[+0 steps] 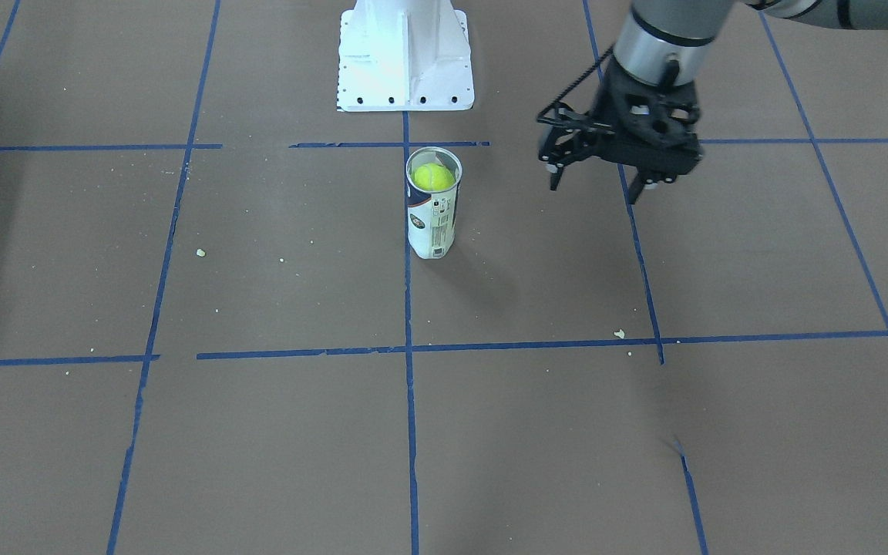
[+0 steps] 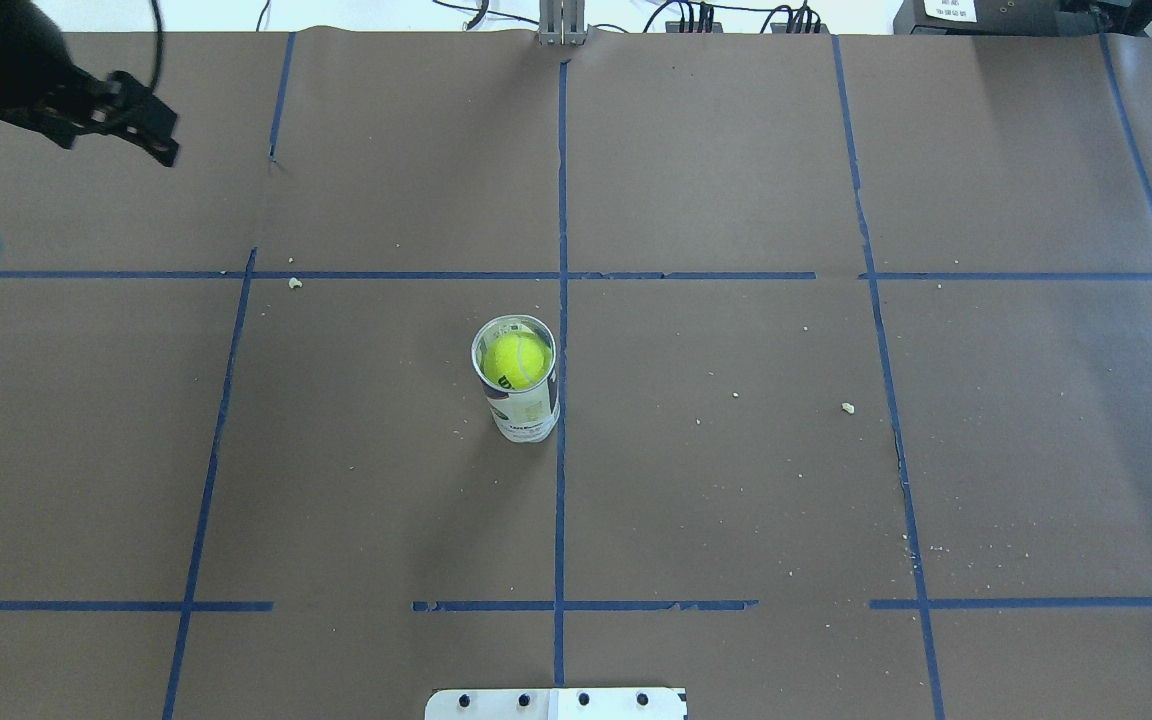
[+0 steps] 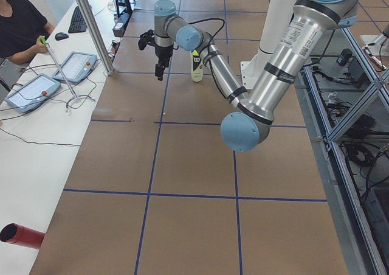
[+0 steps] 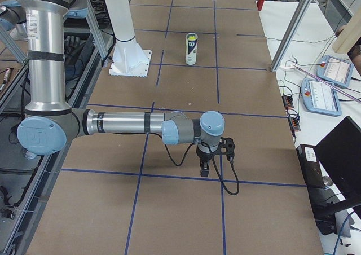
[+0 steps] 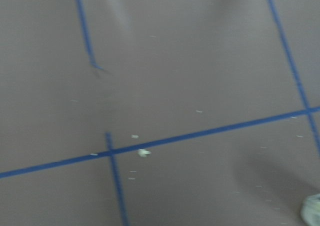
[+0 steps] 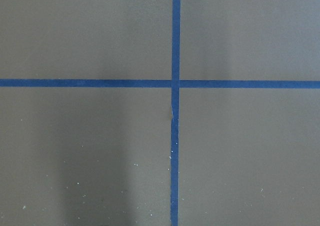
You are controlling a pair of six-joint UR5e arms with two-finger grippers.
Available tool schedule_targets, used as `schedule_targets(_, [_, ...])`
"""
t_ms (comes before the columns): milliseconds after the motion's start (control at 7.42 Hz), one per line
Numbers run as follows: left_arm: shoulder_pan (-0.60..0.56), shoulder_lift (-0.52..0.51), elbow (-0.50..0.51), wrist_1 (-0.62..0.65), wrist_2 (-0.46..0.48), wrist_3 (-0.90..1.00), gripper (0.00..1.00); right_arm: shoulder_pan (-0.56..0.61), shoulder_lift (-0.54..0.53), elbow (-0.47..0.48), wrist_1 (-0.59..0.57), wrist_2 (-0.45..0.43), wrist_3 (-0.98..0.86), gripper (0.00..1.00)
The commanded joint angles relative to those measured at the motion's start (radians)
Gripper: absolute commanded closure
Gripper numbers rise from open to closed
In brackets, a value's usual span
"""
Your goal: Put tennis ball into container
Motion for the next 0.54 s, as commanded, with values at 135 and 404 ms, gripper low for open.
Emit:
schedule_targets(135, [-0.278,0.309,0.079,-0.004,-0.103,0.411,0.00,0.000,0.000,0.000,0.000,0.000,0.000,0.00])
schedule_targets(404, [-0.387,0.373,0.204,-0.061,-0.104,0.523,0.00,0.000,0.000,0.000,0.000,0.000,0.000,0.00])
